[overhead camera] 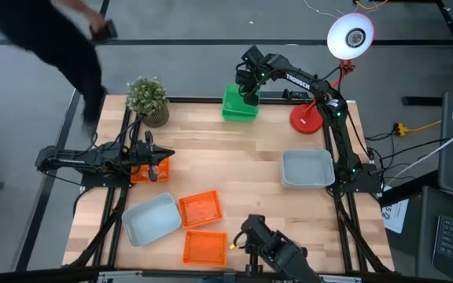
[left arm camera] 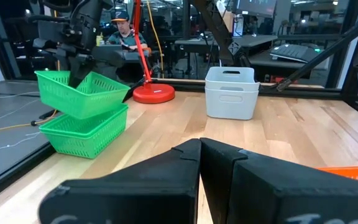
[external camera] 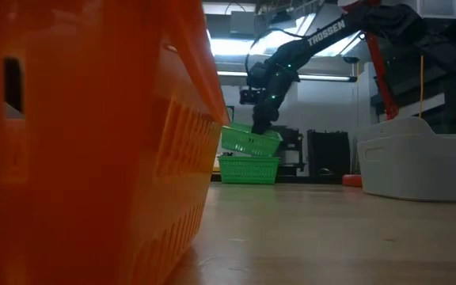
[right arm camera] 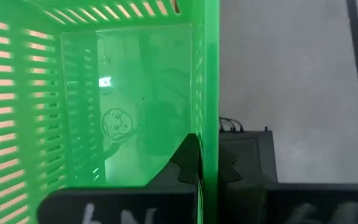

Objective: Stack baskets by color
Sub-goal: Stack the bottom green bin onto the other green bins

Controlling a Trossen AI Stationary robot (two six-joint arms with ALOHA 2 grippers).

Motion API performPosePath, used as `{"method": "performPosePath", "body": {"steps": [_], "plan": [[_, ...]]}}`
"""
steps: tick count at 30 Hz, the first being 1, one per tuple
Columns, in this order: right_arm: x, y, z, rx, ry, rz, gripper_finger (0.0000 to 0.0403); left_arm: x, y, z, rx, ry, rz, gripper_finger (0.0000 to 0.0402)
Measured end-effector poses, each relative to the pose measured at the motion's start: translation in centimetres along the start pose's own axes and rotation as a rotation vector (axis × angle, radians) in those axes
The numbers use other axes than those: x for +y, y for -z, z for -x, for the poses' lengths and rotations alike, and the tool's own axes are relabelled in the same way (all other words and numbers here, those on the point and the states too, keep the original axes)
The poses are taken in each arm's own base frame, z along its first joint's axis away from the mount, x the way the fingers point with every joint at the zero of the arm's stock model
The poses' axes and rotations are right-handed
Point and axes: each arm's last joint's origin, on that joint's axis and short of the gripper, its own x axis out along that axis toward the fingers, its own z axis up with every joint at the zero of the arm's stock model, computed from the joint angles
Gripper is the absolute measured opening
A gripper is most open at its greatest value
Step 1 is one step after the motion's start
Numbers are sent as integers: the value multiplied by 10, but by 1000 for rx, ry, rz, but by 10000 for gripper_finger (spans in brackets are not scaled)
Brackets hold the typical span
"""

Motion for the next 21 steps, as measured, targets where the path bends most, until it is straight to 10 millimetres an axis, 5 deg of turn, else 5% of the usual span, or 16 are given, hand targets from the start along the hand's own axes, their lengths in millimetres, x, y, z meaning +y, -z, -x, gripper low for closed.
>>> {"method": "performPosePath", "body": {"steps": [9,21], "plan": [[1,1,0,11,-10,-8,8,0,0,0,0,0,0,0],[2,3,0,25,-30,-13,75,0,0,0,0,0,-1,0]]}}
